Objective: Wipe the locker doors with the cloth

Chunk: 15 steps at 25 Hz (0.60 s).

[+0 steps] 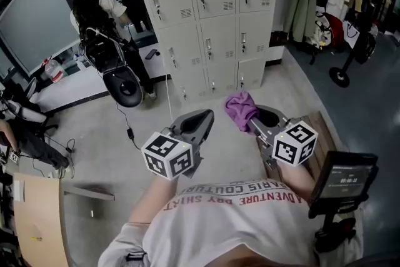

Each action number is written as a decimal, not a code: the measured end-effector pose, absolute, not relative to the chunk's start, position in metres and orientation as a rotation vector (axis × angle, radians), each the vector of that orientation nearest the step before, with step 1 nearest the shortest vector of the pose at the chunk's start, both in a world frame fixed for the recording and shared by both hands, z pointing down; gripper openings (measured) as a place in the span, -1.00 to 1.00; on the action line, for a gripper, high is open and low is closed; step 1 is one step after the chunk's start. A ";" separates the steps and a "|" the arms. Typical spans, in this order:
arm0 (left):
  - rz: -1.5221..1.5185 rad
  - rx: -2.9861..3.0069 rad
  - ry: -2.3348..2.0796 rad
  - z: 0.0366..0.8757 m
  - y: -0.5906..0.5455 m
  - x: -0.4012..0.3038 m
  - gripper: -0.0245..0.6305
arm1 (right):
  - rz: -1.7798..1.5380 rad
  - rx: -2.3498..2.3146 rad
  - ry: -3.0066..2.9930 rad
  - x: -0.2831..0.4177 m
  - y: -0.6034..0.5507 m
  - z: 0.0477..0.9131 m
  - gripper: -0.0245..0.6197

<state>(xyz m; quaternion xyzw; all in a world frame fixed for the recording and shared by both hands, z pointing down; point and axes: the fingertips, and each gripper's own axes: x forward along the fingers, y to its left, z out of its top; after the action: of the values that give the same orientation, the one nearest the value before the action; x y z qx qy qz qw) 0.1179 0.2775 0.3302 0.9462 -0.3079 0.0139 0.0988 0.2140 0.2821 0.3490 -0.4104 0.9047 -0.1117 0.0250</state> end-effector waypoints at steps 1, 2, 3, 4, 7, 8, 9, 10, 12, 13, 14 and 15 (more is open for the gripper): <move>0.048 2.800 -0.903 0.330 0.290 0.112 -0.93 | -0.357 -1.276 2.793 0.208 0.295 0.350 -0.70; 0.053 2.800 -0.894 0.331 0.302 0.107 -0.93 | -0.367 -1.287 2.787 0.203 0.307 0.351 -0.70; 0.056 2.802 -0.884 0.331 0.314 0.101 -0.93 | -0.372 -1.298 2.783 0.198 0.319 0.351 -0.70; 0.056 2.804 -0.877 0.331 0.325 0.096 -0.93 | -0.373 -1.308 2.779 0.193 0.330 0.351 -0.70; 0.043 2.816 -0.863 0.332 0.354 0.081 -0.93 | -0.366 -1.323 2.767 0.179 0.359 0.351 -0.70; 0.037 2.820 -0.857 0.333 0.362 0.077 -0.93 | -0.362 -1.326 2.765 0.174 0.367 0.351 -0.70; 0.033 2.823 -0.850 0.334 0.368 0.073 -0.93 | -0.356 -1.330 2.764 0.169 0.374 0.351 -0.70; 0.030 2.826 -0.843 0.335 0.374 0.068 -0.93 | -0.351 -1.334 2.762 0.164 0.381 0.351 -0.70; 0.030 2.833 -0.832 0.337 0.384 0.060 -0.93 | -0.343 -1.343 2.753 0.156 0.392 0.353 -0.70; 0.032 2.836 -0.829 0.338 0.389 0.057 -0.93 | -0.342 -1.346 2.746 0.153 0.396 0.354 -0.70; 0.036 2.839 -0.827 0.338 0.393 0.055 -0.93 | -0.343 -1.346 2.740 0.152 0.400 0.354 -0.70; 0.041 2.840 -0.826 0.338 0.396 0.055 -0.93 | -0.346 -1.346 2.737 0.151 0.403 0.354 -0.70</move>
<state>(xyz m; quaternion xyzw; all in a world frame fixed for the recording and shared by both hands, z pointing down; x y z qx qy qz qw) 0.0547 0.3964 0.3377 0.9560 -0.2782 0.0139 0.0919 0.1508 0.4032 0.3541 -0.4381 0.8911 -0.1126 0.0359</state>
